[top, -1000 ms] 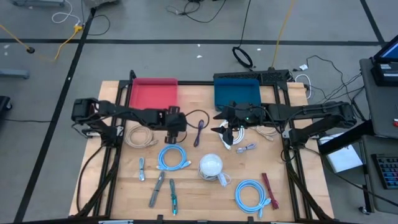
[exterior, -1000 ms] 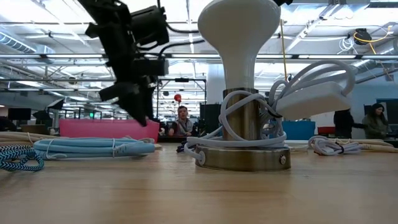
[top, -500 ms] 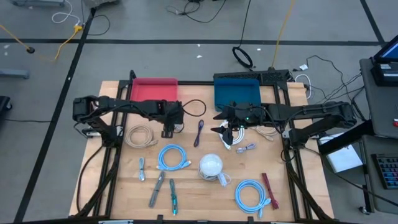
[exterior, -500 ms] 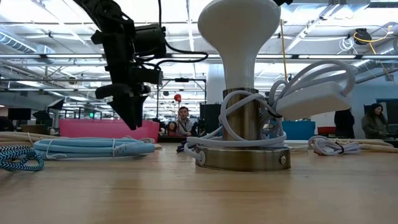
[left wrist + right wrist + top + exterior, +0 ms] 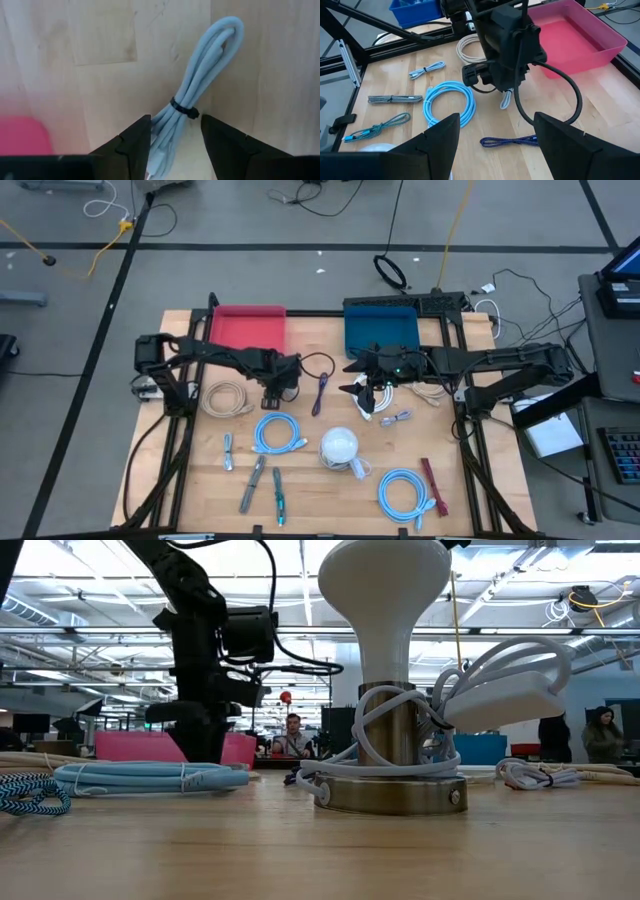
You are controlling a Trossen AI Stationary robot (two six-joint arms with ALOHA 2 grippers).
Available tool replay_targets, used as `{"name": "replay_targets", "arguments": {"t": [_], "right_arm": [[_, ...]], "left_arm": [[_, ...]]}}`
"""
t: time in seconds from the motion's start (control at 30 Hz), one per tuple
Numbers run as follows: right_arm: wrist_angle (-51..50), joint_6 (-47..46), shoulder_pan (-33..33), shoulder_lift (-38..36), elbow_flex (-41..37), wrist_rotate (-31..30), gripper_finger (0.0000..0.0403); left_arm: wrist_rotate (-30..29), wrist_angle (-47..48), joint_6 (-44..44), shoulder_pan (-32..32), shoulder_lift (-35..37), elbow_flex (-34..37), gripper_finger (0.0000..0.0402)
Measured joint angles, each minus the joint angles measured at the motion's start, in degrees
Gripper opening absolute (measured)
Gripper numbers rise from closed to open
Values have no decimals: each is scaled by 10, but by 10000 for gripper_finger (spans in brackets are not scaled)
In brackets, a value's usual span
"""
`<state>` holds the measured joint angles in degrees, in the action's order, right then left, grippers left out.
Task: Pick & Place USB Port
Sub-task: Put the light blue USB cable into the pink bin
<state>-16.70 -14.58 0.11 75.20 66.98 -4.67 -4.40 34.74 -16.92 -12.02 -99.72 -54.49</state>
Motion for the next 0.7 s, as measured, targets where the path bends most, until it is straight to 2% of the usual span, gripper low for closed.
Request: {"name": "replay_targets", "arguments": {"t": [0.1, 0.27, 0.3, 0.53, 0.63, 0.7], "right_arm": [[0, -4, 0, 0, 0, 0, 247], [0, -8, 0, 0, 0, 0, 247], [0, -8, 0, 0, 0, 0, 247], [2, -8, 0, 0, 0, -1, 247], [2, -9, 0, 0, 0, -1, 247], [2, -11, 0, 0, 0, -1, 247]], "left_arm": [[-8, 0, 22, 5, 0, 0, 149], [0, 8, 63, 2, 23, 3, 29], [10, 8, 78, -1, 29, 3, 20], [130, -16, 201, -9, 72, 4, 12], [152, -55, 272, -11, 117, 4, 12], [143, -89, 328, -21, 155, 4, 12]]}}
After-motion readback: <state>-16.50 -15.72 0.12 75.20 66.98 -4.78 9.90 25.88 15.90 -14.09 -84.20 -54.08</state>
